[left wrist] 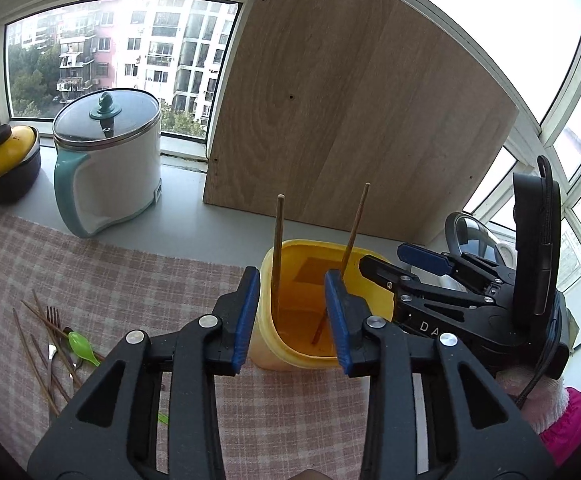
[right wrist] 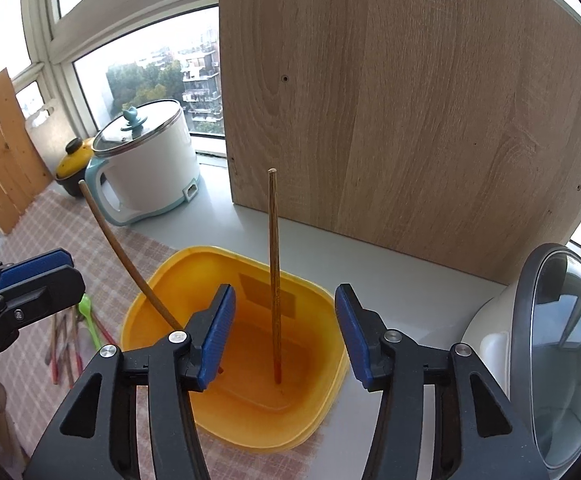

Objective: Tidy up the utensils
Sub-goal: 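Open both grippers to drop the chopsticks into the yellow container, then move both tools back down to the utensil pile on the cloth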

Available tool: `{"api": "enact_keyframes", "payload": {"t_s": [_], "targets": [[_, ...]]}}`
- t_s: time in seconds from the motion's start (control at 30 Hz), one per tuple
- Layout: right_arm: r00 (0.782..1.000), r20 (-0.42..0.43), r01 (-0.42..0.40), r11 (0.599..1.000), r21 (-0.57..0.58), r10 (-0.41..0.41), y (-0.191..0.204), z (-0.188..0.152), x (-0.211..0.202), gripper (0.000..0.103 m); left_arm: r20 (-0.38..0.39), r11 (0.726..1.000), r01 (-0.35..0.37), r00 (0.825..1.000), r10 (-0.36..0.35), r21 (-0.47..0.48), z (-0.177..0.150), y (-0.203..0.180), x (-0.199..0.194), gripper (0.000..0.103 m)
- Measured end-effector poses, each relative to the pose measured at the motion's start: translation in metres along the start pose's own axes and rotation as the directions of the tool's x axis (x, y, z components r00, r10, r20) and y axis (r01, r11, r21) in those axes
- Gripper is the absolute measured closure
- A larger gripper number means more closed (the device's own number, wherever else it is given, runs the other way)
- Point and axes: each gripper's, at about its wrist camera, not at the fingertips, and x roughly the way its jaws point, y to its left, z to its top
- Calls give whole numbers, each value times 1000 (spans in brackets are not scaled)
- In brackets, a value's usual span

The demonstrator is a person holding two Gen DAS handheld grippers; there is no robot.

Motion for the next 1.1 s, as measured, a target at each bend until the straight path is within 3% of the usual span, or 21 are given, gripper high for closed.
{"api": "enact_keyframes", "payload": {"t_s": [0.2,0.63,0.73,0.87,1.1], "targets": [[999,25,22,1000,-16,-22,13,-5,-18,52,15,1000,-14,1000,14,18,-7,8,-15,70],[998,61,32,999,-1,-32,56,-15,-44,38,23,999,-33,999,33,6,-22,60,-55,69],[998,66,23,1000,4,-23,64,-19,-47,36,32,998,-59,998,59,5,-25,78,-69,68],[997,80,17,1000,-6,-16,78,-22,-48,24,41,995,-97,994,98,-18,-30,108,-87,63],[989,147,-5,997,-74,16,109,-27,-48,24,43,981,-192,980,193,-25,-47,165,-106,63]]}}
